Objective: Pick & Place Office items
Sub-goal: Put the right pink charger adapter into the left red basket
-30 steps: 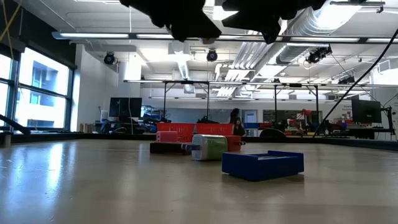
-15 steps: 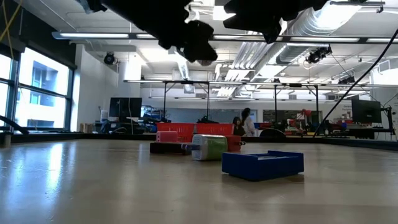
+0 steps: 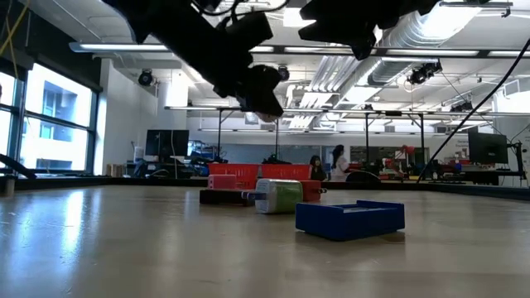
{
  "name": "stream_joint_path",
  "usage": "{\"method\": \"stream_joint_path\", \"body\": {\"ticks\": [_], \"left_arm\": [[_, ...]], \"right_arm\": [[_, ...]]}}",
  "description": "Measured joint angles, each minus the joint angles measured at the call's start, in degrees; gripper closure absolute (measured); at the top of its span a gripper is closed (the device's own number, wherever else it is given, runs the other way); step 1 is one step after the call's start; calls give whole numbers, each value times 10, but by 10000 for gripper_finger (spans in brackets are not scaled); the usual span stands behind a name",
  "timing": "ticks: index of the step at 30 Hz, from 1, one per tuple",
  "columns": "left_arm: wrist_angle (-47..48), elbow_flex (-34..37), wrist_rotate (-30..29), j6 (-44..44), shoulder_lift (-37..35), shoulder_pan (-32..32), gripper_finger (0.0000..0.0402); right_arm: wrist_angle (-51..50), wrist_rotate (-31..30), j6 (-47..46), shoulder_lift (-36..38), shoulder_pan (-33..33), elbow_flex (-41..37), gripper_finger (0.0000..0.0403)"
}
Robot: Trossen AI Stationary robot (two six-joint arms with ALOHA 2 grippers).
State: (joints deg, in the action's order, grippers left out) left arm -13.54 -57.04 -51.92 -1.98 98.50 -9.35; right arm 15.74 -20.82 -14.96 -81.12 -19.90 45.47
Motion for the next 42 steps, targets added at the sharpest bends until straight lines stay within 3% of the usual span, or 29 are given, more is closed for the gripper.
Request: {"method": "stream_joint_path", "body": {"ticks": [22, 36, 42], "left_arm": [[60, 0, 77, 30, 0, 176, 158], [63, 0, 118, 123, 0, 273, 158], [64, 0, 180, 156, 0, 297, 158]], "right_arm": [[-19, 0, -5, 0, 0, 0, 257], [-23, 0, -5, 0, 0, 0, 257], [-23, 0, -5, -1, 0, 0, 257]]}}
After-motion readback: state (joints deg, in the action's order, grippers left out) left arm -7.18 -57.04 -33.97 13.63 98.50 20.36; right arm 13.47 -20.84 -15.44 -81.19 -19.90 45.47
